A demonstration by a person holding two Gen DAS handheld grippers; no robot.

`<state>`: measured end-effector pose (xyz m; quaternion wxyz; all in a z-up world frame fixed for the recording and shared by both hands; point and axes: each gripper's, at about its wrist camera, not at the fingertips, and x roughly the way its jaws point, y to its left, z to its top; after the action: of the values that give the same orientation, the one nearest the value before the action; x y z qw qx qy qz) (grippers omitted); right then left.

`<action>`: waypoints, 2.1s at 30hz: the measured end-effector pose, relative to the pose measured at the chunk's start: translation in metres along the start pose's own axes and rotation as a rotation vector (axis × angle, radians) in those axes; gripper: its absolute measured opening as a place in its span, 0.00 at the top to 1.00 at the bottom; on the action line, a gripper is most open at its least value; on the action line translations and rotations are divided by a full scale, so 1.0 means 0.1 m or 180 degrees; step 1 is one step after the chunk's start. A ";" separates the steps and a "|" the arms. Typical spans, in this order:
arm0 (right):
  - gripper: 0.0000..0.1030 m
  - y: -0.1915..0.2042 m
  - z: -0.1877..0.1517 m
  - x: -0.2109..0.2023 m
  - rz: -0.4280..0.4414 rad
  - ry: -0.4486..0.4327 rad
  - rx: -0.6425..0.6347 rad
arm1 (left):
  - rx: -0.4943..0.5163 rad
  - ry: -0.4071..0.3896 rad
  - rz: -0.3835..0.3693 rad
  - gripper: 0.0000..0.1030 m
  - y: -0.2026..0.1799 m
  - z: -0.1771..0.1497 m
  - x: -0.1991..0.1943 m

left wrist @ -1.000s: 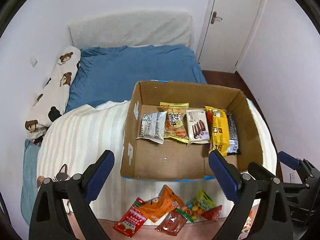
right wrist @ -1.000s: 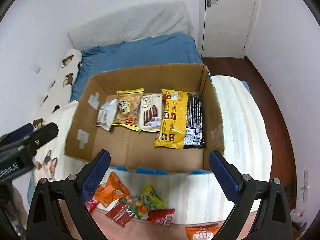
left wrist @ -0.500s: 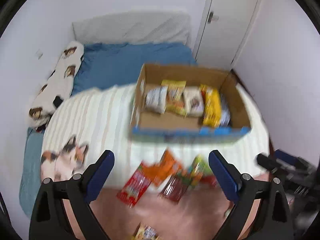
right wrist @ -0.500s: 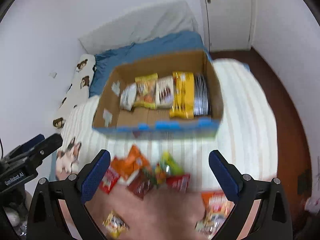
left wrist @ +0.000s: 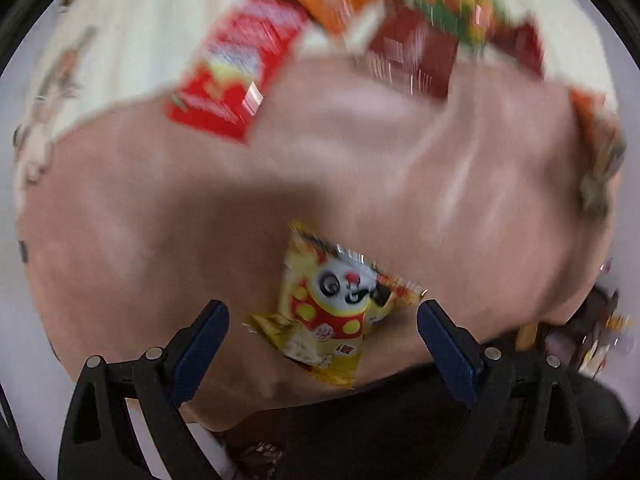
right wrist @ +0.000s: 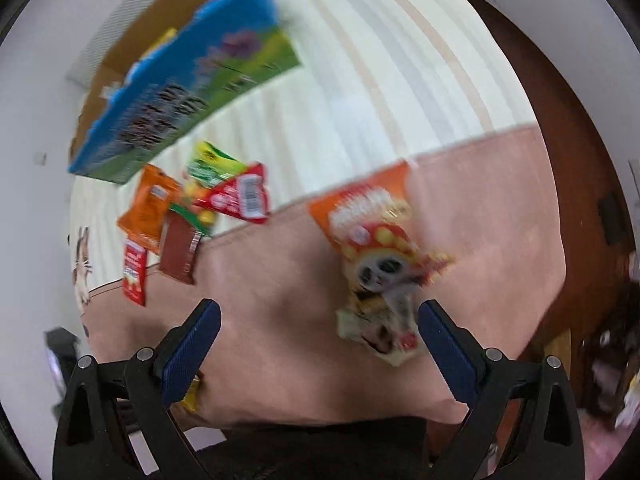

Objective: Organize snacks
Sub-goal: 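Grasp the panda-print yellow packet with left tool while right tool grasps orange panda packet, then carry both panda packets into the box and open both tools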

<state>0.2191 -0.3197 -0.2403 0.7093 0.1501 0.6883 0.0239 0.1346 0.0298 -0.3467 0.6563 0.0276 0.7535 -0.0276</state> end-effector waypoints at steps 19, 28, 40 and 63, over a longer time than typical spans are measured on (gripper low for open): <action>0.48 0.16 0.46 0.71 -0.0307 0.0221 -0.0432 | -0.0887 -0.0076 -0.0621 0.38 0.27 0.51 0.11; 0.47 0.63 0.03 0.99 0.0074 0.0639 -0.0674 | -0.0903 0.0038 -0.0685 0.36 0.33 0.39 0.28; 0.34 0.69 -0.21 1.23 0.0022 0.0643 -0.0578 | -0.0940 -0.0065 -0.0480 0.36 -0.07 0.33 0.38; 0.53 1.10 -0.27 0.60 0.0371 0.0306 -0.0920 | -0.0918 -0.0568 -0.0739 0.55 -0.17 0.22 -0.70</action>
<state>0.2144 -0.1954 -0.2720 0.6872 0.0848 0.7009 0.1709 0.1644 0.0105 -0.2804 0.7100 -0.1564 0.6866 0.0028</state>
